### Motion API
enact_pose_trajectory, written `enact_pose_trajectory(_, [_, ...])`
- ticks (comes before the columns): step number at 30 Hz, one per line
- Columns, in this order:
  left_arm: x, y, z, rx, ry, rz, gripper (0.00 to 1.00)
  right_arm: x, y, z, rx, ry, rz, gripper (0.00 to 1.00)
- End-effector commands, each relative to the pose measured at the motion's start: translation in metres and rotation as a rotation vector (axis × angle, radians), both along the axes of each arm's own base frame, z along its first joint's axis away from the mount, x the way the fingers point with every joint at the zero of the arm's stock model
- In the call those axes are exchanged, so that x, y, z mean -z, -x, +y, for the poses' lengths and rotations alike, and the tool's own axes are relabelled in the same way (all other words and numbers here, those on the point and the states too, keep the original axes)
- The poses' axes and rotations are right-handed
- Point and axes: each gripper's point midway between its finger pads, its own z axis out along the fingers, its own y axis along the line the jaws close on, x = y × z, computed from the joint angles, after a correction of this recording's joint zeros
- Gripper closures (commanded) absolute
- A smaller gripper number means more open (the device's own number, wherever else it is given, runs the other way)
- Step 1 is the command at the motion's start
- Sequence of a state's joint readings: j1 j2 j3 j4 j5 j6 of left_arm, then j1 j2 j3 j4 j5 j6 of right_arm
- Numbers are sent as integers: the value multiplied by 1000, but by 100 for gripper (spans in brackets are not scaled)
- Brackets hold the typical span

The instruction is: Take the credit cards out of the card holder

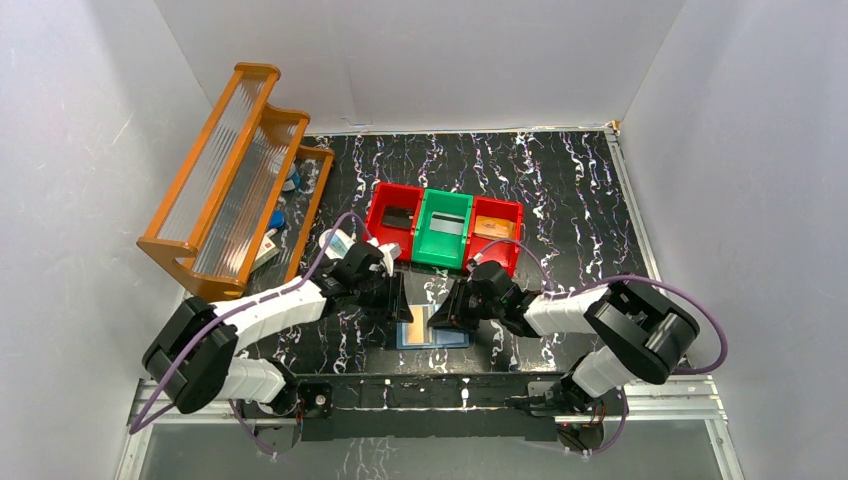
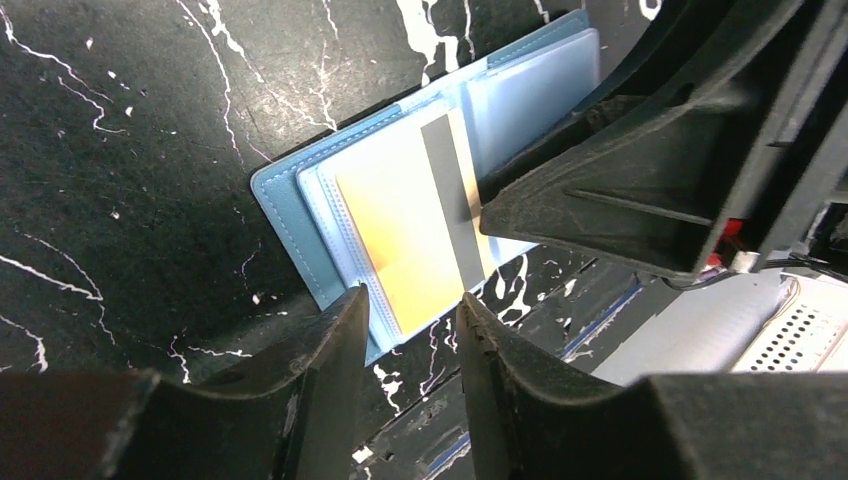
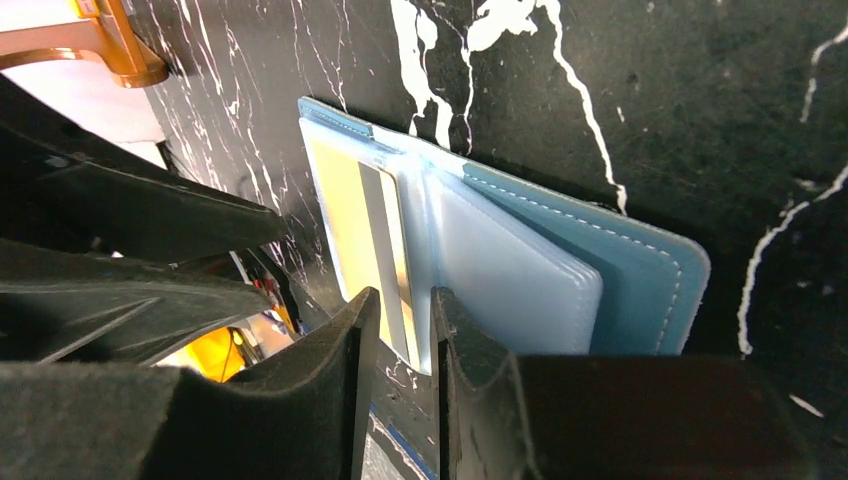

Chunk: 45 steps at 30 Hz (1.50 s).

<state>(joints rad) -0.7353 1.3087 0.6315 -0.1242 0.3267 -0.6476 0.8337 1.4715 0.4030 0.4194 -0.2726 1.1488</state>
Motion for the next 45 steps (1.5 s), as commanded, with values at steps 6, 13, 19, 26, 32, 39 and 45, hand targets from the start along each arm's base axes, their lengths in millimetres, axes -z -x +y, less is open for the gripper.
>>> enact_pose_trajectory(6, [23,14,-3,54,-27,70,73,-9,-5,20,-25,-99,-17,74])
enact_pose_trajectory(13, [38,21,-1,51,-67,96,80,-12,-2,27,-29,-179,-4,79])
enact_pose_trajectory(19, [41,20,9,37,-122,81,83,-11,-5,21,-6,-143,-22,86])
enact_pose_trajectory(26, [48,21,26,27,-210,75,84,-8,-5,13,6,-98,-38,86])
enact_pose_trajectory(32, [50,23,36,11,-235,63,84,-5,-6,5,22,-53,-41,80])
enact_pose_trajectory(39, [50,25,39,13,-238,60,84,-15,-6,6,22,-86,-67,84])
enact_pose_trajectory(45, [38,21,33,10,-205,30,82,-2,0,-5,45,-50,-41,80])
